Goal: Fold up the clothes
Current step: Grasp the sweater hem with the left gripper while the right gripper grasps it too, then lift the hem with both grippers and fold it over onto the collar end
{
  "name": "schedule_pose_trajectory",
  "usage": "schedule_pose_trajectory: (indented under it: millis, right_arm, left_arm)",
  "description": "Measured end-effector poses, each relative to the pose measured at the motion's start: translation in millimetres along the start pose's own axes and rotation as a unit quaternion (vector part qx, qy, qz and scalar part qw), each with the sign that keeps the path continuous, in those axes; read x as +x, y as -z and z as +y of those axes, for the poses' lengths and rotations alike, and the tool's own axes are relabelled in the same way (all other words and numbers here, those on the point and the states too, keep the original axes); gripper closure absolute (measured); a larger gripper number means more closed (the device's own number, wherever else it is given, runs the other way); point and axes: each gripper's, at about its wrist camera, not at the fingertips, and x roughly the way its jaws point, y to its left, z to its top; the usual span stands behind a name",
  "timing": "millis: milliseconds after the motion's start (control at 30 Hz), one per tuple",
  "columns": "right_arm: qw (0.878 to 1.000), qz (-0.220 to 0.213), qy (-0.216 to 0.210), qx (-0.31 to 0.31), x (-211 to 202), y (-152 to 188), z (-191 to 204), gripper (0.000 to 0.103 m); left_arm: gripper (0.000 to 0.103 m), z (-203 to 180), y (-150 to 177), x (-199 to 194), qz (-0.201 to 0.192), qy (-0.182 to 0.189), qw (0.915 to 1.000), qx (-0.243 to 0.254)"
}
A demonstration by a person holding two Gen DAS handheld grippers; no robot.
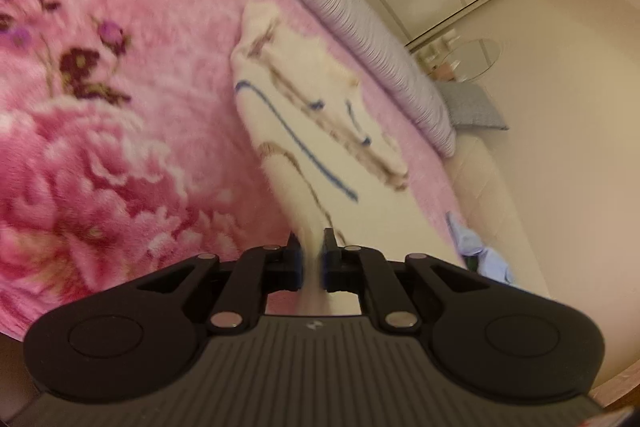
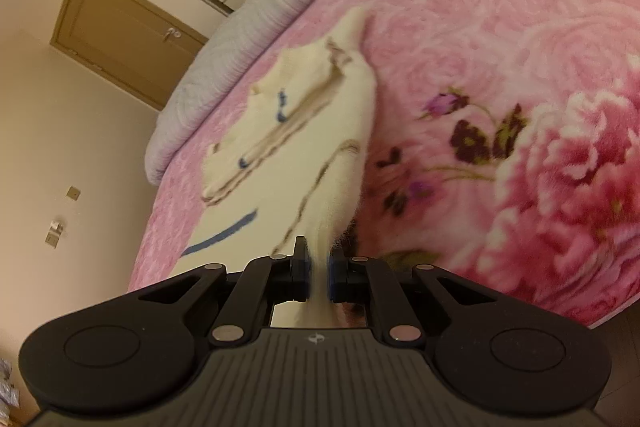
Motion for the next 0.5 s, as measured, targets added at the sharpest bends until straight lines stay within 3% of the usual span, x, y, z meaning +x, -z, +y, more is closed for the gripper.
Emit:
schedule_pose_trajectory:
  millis: [300, 500]
  right_arm:
    - [1.0, -0.017, -0.003, 0.017, -64, 69, 4, 0.094]
    - [1.0, -0.012, 0.002, 0.027, -93, 109, -3, 0.094]
  left_arm:
    - [0.098, -4, 58, -79, -0.012, 0.029, 0.9995, 0.0]
    - [0.098, -4, 86, -108, -0.016, 0.039, 0.9991, -0.006]
